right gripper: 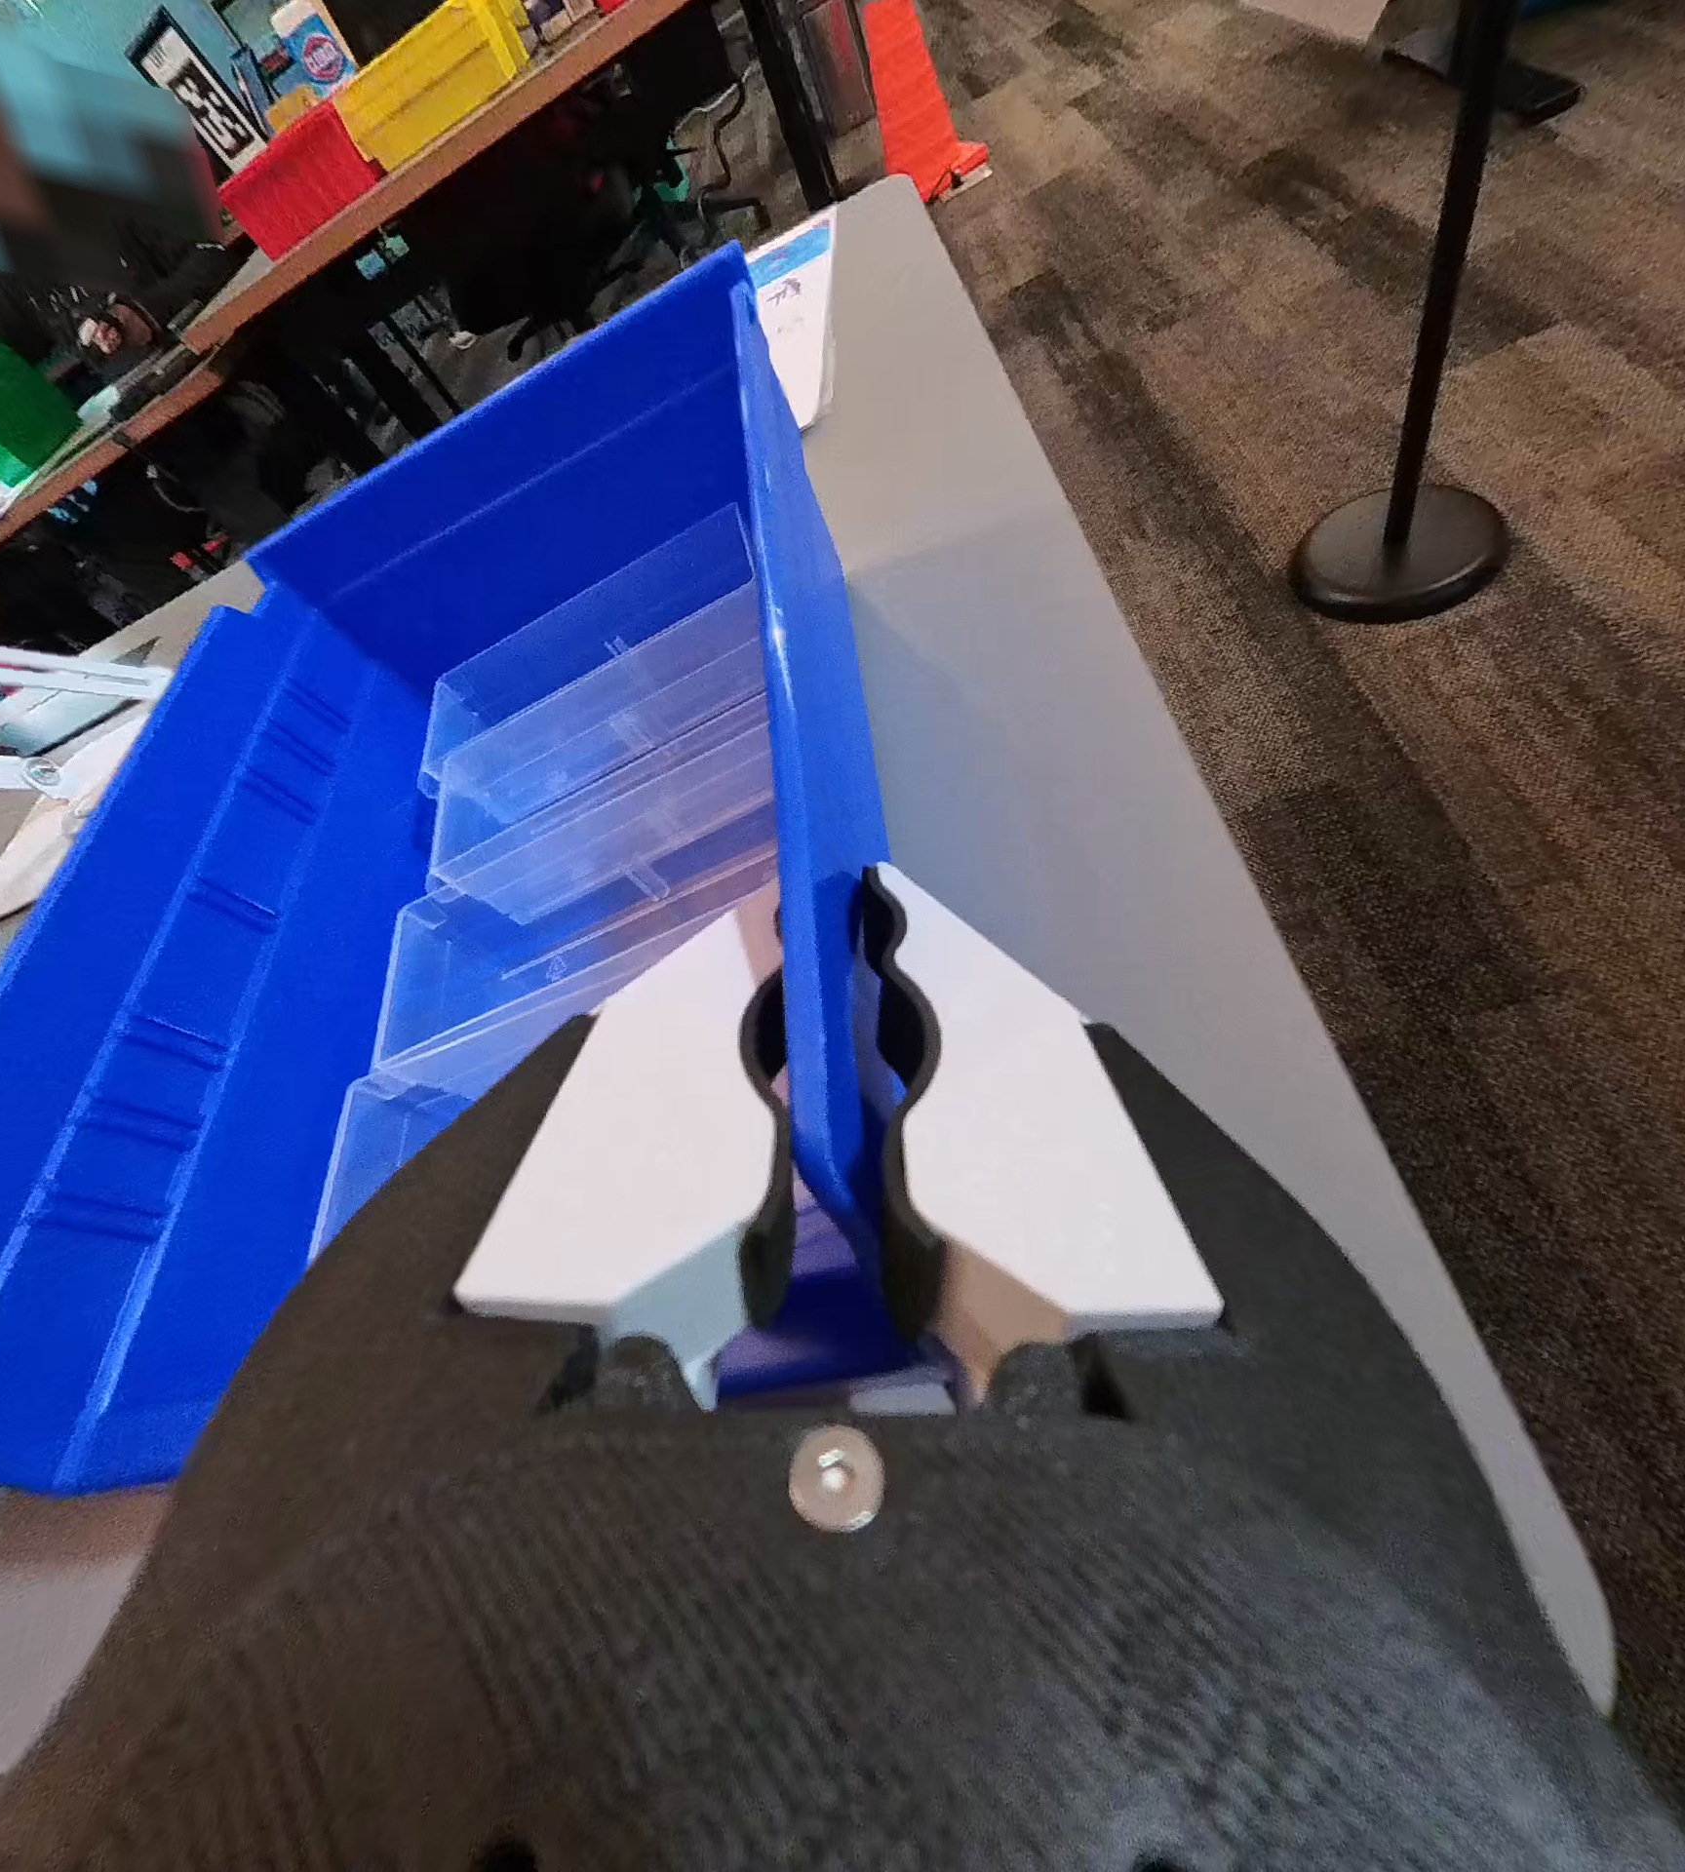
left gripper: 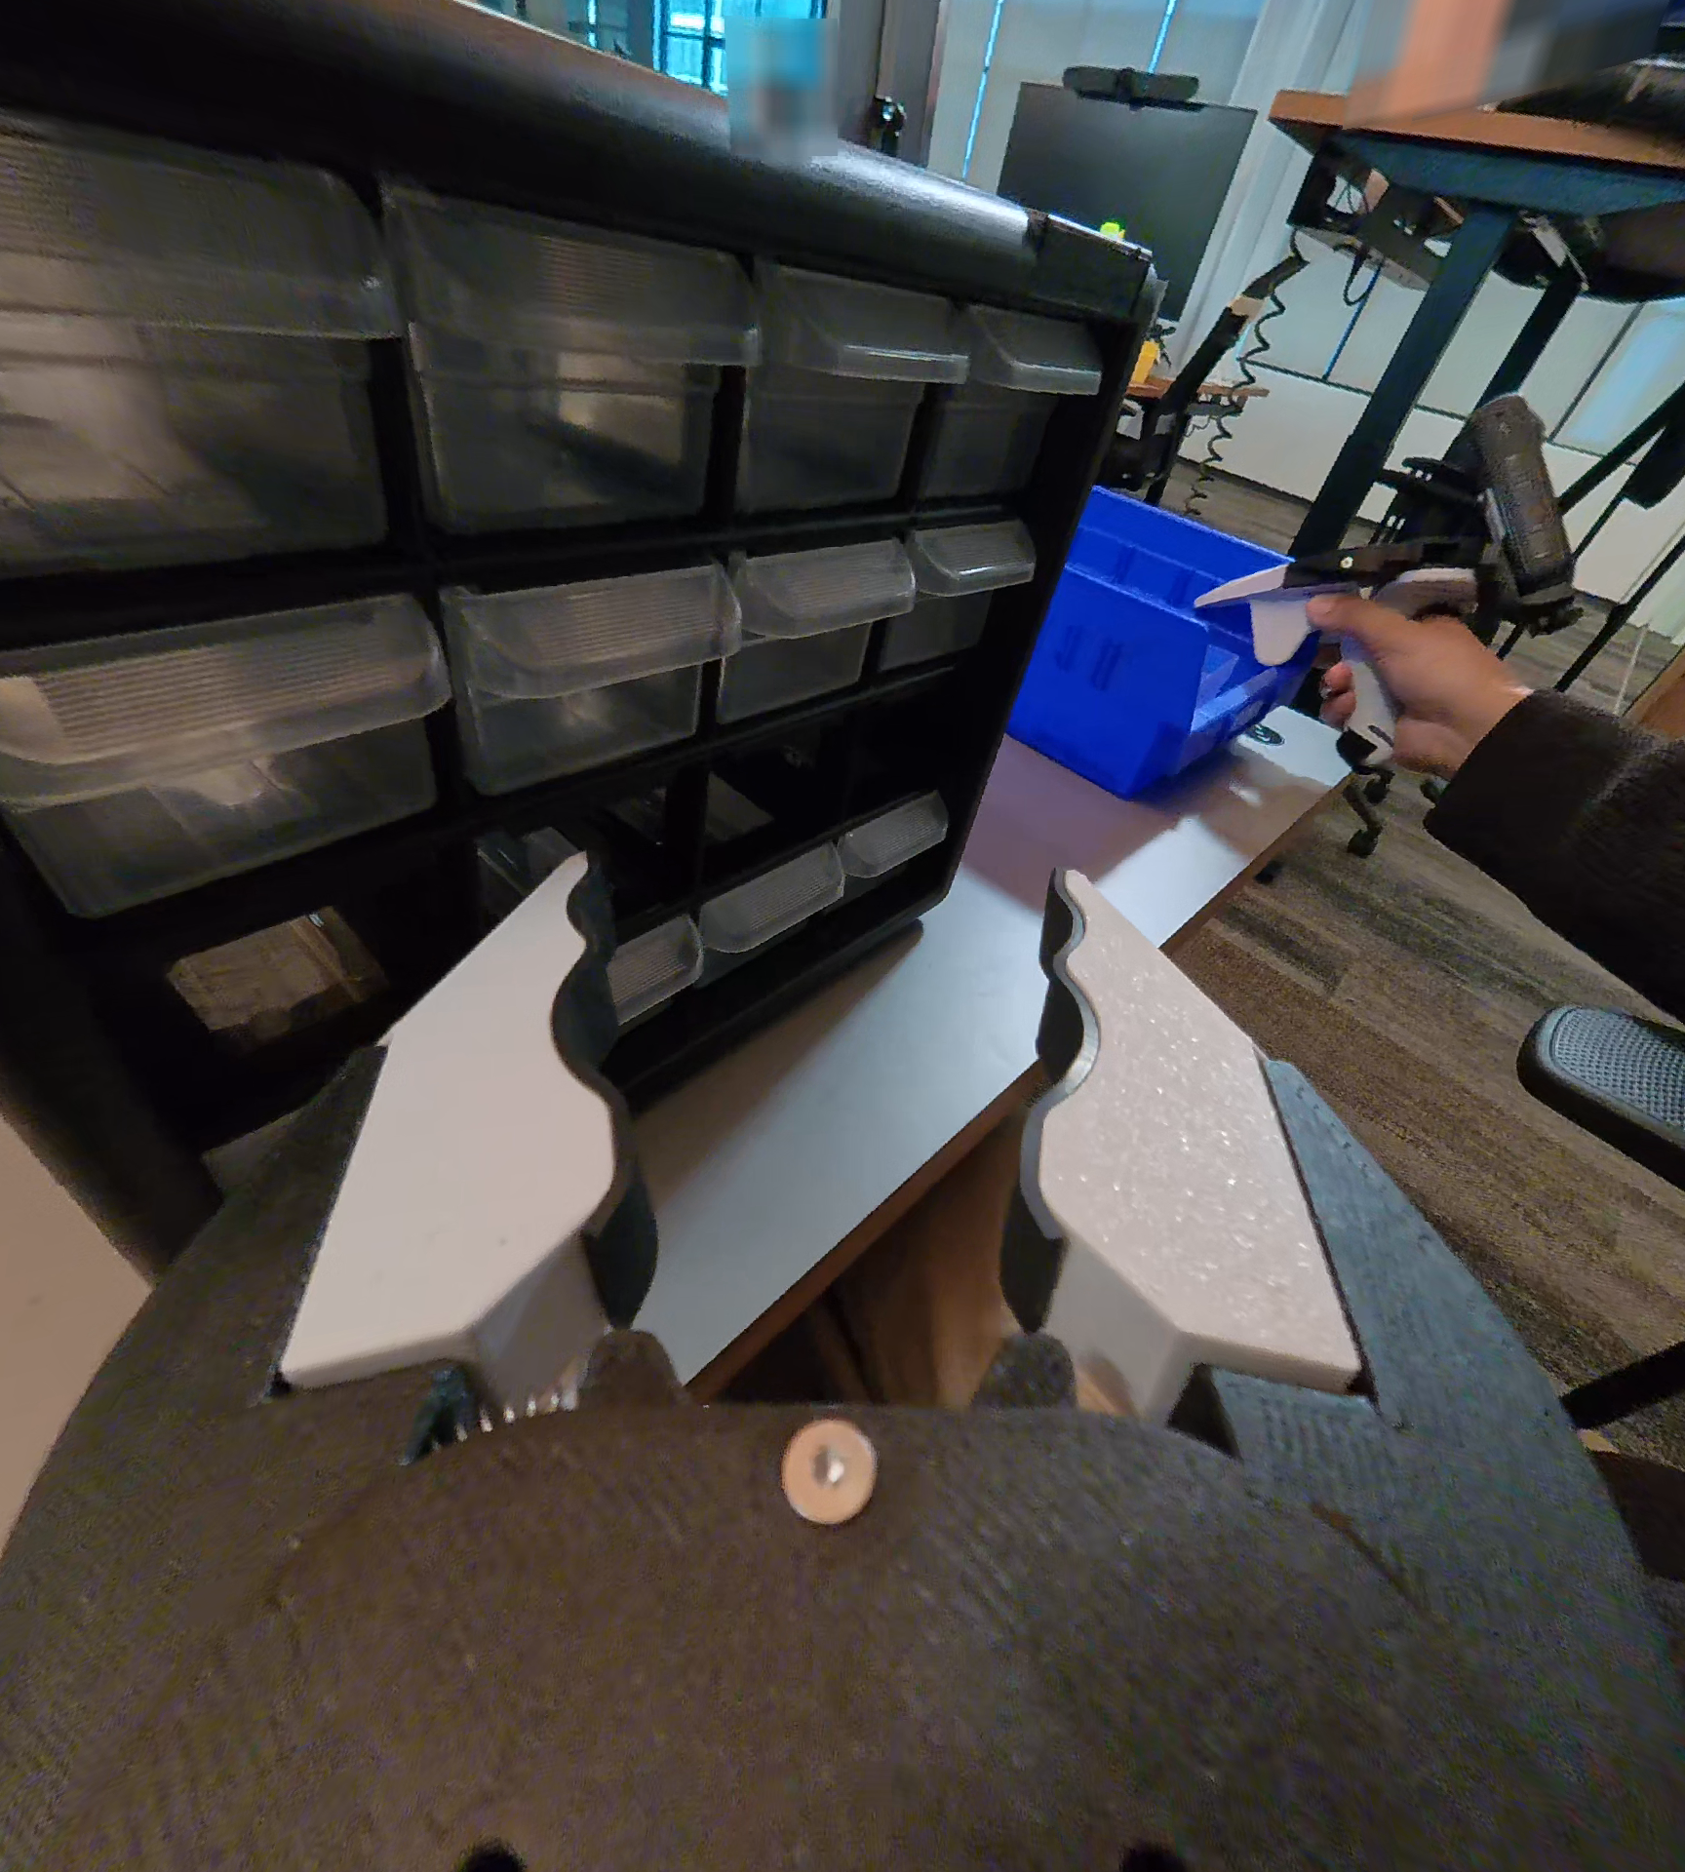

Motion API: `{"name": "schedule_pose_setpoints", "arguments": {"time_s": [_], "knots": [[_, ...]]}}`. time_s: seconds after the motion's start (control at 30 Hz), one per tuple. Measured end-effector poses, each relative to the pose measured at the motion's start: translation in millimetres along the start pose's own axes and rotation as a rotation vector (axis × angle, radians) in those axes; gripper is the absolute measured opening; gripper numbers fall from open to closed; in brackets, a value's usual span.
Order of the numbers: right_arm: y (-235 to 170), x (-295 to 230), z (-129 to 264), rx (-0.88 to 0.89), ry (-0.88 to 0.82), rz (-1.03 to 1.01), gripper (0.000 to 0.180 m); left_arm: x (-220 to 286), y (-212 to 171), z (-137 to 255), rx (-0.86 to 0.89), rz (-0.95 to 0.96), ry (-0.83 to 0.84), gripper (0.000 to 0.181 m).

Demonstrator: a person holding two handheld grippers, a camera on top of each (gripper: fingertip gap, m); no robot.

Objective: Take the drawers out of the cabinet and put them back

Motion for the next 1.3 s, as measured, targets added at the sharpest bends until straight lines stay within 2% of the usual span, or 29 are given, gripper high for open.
{"name": "schedule_pose_setpoints", "arguments": {"time_s": [0.2, 0.27, 0.4, 0.47, 0.53, 0.6, 0.73, 0.8, 0.9, 1.03, 1.07, 1.13, 1.17, 1.23, 1.3], "knots": [[5.5, -16.6, 14.7, 0.063, 0.100, -0.071, 0.006, -23.2, 25.5, 12.3, 0.043, 0.008, 0.071, 0.078], [21.9, -33.2, 24.5, 0.106, 0.127, -0.048, 0.006, -39.3, 32.7, 18.4, -0.005, 0.022, 0.046, 0.055], [65.3, -81.8, 49.9, 0.156, 0.174, 0.016, 0.006, -81.7, 31.7, 50.0, -0.017, 0.229, -0.009, 0.044], [84.5, -107.7, 60.7, 0.142, 0.213, 0.034, 0.006, -103.2, 25.4, 72.3, -0.018, 0.314, 0.041, 0.054], [101.1, -136.4, 68.1, 0.116, 0.256, 0.066, 0.006, -123.1, 23.6, 98.4, 0.020, 0.324, 0.126, 0.053], [115.8, -169.5, 71.9, 0.085, 0.312, 0.111, 0.006, -146.1, 29.2, 125.8, 0.075, 0.279, 0.271, 0.057], [140.4, -247.5, 69.5, -0.001, 0.491, 0.203, 0.005, -201.2, 43.1, 168.8, 0.196, 0.157, 0.649, 0.083], [148.1, -290.9, 62.0, -0.056, 0.598, 0.229, 0.005, -228.7, 37.6, 171.5, 0.155, 0.104, 0.793, 0.094], [147.1, -355.4, 41.7, -0.127, 0.747, 0.255, 0.005, -254.9, 16.4, 151.1, -0.046, 0.109, 0.836, 0.098], [111.2, -427.4, 2.3, -0.196, 0.918, 0.224, 0.005, -269.1, -5.9, 137.1, -0.140, 0.064, 0.846, 0.066], [98.2, -442.7, -7.2, -0.211, 0.953, 0.218, 0.005, -272.1, -5.3, 139.7, -0.135, 0.051, 0.846, 0.039], [70.8, -471.0, -25.3, -0.247, 1.010, 0.212, 0.005, -275.3, -4.7, 142.2, -0.119, 0.104, 0.744, 0.015], [57.0, -484.4, -33.7, -0.270, 1.032, 0.211, 0.005, -278.1, -4.0, 146.8, -0.123, 0.140, 0.750, 0.013], [30.3, -509.4, -47.2, -0.322, 1.059, 0.219, 0.005, -282.2, 3.1, 165.9, -0.134, 0.078, 0.839, 0.000], [6.7, -532.9, -55.3, -0.373, 1.074, 0.253, 0.005, -283.8, 14.3, 189.1, -0.110, 0.039, 0.852, 0.000]]}}
Point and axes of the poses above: each gripper's, where its closed fingertips meet, z back along the fingers, y out of its top, x = y × z across the jaws, the point moved 9 cm from there along z, back along the fingers, and after that the axes turned 12 degrees about y, right-handed, at the moved point
